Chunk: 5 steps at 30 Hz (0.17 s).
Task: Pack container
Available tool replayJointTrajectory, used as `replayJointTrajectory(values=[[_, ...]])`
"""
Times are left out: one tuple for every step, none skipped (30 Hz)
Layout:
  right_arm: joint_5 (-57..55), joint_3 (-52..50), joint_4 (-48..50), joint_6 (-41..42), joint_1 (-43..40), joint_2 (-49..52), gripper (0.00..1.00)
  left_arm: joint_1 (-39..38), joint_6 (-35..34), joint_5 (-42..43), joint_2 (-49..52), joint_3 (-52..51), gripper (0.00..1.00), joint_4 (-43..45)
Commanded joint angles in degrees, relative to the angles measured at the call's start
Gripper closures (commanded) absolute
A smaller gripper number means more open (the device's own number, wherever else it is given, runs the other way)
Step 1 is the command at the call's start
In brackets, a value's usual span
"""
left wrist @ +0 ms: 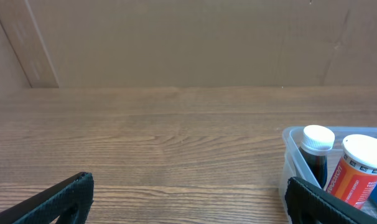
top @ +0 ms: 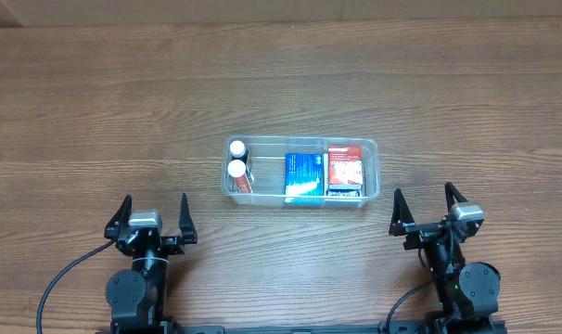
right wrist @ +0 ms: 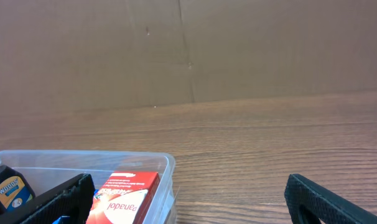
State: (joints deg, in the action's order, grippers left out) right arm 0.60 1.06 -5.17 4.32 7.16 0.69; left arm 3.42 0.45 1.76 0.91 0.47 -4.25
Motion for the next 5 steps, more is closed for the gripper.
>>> replayJointTrajectory(values=[[-0.5,-0.6,0.3,0.1,0.0,-0.5,0.00,0.5,1.3,0.7,-0.5,-0.2,0.00,0.0],[-0.5,-0.6,0.3,0.1,0.0,-0.5,0.00,0.5,1.3,0.6,-0.5,-0.2,0.00,0.0],[-0.5,-0.6,0.3,0.2,0.0,-0.5,0.00,0.5,1.3,0.7,-0.5,-0.2,0.00,0.0],[-0.5,-0.6,0.3,0.2,0.0,-0.5,0.00,0.5,1.3,0.6,-0.5,-0.2,0.00,0.0],[-0.5,-0.6,0.3,0.2,0.0,-0.5,0.00,0.5,1.3,0.7,-0.5,-0.2,0.00,0.0]])
